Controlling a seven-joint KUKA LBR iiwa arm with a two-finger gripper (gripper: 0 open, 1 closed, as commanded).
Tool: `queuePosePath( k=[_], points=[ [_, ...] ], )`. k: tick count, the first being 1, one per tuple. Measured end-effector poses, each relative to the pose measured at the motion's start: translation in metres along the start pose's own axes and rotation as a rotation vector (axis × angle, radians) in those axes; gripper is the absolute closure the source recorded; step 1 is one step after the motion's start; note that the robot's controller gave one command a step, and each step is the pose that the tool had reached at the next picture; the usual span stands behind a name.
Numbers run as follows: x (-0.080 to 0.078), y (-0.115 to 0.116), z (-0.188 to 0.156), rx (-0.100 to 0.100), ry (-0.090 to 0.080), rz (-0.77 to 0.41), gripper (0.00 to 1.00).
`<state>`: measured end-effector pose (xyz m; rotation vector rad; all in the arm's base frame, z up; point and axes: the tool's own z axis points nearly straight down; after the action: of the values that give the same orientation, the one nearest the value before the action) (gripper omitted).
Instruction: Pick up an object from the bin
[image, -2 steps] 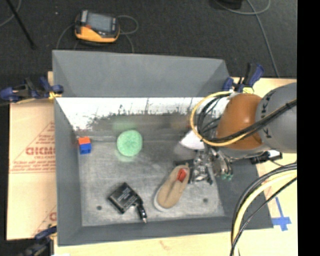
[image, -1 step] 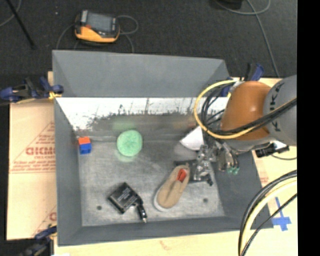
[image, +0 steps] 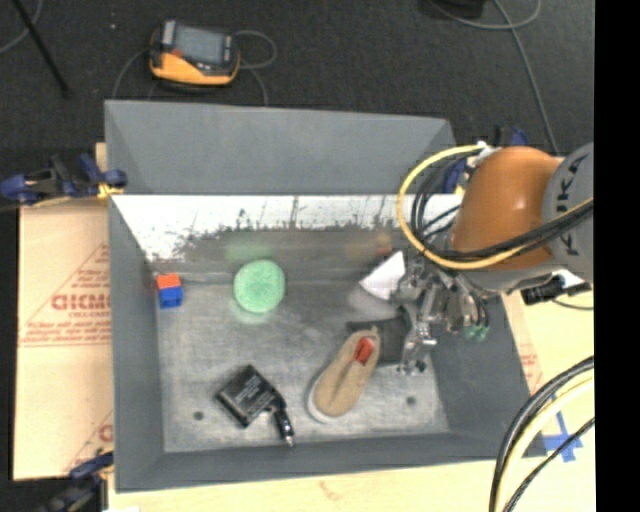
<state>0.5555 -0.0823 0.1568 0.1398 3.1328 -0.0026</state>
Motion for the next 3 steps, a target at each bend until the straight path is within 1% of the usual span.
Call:
queuePosePath(
  k=[1,2,3],
  points=[
    [0.004,0.001,0.014,0.000,0.003,-0.004,0.00],
    [0.005,-0.008,0.047,-0.002,-0.003,0.094,0.00],
    [-0.008,-0.010,0.083,0.000,0.004,-0.036,1.00]
  ],
)
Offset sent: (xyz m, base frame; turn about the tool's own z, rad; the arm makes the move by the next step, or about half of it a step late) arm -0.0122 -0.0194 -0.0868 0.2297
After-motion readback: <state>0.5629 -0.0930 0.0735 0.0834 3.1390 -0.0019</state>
